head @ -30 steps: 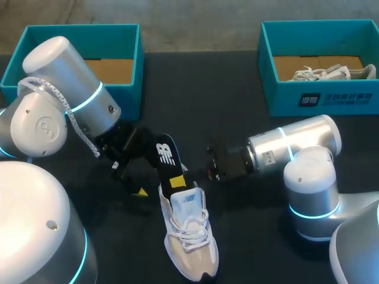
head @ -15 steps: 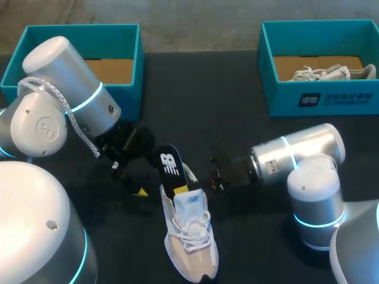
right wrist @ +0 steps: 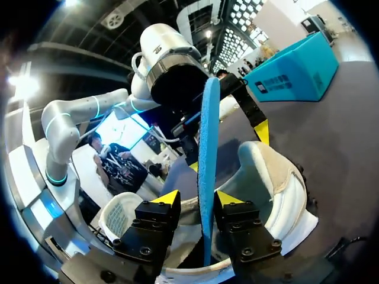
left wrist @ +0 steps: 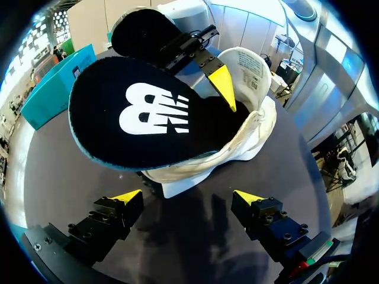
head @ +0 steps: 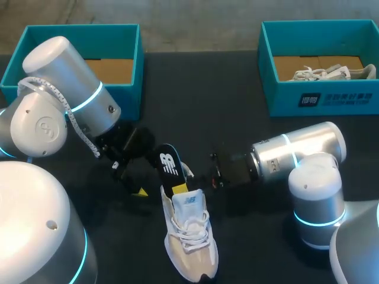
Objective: Take the shoe out of the shoebox, open the shoe tongue, remove and reinsert the insole, then place the shoe into the shoebox
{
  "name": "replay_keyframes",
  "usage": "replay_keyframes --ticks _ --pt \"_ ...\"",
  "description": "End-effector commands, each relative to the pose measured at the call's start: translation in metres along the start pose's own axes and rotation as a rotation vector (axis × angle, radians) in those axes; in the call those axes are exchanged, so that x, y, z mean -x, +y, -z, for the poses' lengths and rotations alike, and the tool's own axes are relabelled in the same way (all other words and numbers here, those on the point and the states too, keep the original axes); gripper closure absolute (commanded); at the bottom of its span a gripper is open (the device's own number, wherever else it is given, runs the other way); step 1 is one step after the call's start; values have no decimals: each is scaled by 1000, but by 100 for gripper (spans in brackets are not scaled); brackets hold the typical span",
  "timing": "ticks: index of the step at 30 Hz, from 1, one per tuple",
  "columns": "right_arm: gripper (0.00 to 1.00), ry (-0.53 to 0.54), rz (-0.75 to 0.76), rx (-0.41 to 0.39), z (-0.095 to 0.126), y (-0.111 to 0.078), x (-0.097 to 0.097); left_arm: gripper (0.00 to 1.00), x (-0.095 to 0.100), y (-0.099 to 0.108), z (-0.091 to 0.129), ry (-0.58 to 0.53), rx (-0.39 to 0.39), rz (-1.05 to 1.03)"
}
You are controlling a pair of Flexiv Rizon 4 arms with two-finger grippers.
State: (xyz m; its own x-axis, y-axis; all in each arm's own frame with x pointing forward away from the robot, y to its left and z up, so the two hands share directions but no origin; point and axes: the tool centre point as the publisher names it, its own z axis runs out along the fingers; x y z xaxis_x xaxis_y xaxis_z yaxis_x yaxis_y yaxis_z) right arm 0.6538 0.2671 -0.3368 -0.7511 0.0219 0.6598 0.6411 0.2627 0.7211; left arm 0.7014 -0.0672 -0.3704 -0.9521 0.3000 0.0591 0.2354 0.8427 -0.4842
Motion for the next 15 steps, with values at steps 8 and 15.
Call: replay_keyframes --ticks 8,15 --pt "76 10 29 39 -1 13 3 0 0 0 0 0 3 0" --pt "99 2 39 53 -2 20 2 0 0 0 0 0 3 0"
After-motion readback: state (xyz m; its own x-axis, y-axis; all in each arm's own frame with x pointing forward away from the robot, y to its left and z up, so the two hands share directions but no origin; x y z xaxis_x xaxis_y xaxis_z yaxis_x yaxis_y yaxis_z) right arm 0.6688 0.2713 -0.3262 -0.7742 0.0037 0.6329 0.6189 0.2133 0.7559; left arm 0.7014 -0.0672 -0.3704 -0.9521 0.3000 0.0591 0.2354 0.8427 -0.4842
